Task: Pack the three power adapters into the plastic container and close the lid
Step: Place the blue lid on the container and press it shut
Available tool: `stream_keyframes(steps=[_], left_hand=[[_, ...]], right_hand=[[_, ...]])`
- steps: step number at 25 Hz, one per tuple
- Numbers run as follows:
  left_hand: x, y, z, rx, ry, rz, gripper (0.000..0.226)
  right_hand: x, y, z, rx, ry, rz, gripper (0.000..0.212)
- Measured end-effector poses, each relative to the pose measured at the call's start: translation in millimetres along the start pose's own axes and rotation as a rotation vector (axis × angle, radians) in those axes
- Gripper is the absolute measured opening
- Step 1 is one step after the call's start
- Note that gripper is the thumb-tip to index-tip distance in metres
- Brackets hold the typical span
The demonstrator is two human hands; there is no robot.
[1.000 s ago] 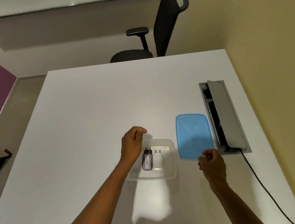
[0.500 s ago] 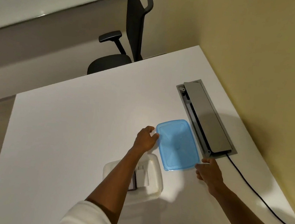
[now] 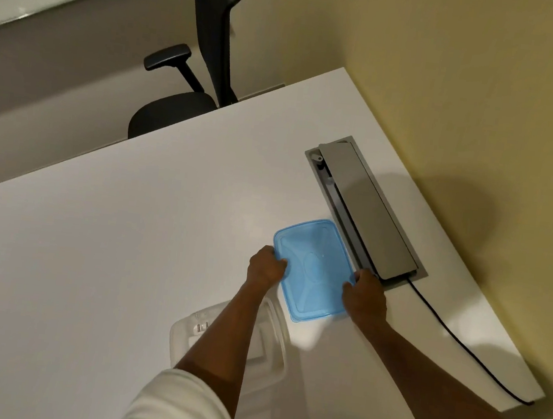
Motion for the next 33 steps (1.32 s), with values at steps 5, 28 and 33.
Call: stream_keyframes(steps=[5, 28, 33], left_hand=[[-35, -28, -19, 0.094, -0.107, -0.155, 0.038], [-140, 30, -265, 0.311, -0.376, -0.911, 0.036], [-136, 74, -283, 0.229, -0.413, -0.822, 0.028]], right_hand=[[-21, 28, -15, -0.172, -0.035, 0.005, 0.011], [-61, 167, -227, -1.222, -0.341, -0.132, 0.034], [-18, 158, -264, -1.292, -0.374, -0.467, 0.053]])
Point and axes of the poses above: each hand's wrist, its own z-axis towards the middle knuckle, its own x-axis out of the palm, y = z × x, the point moved 8 cm from there along z, towards the middle knuckle, and after that the axes turned 9 degrees about y, right-handed, at the moved point
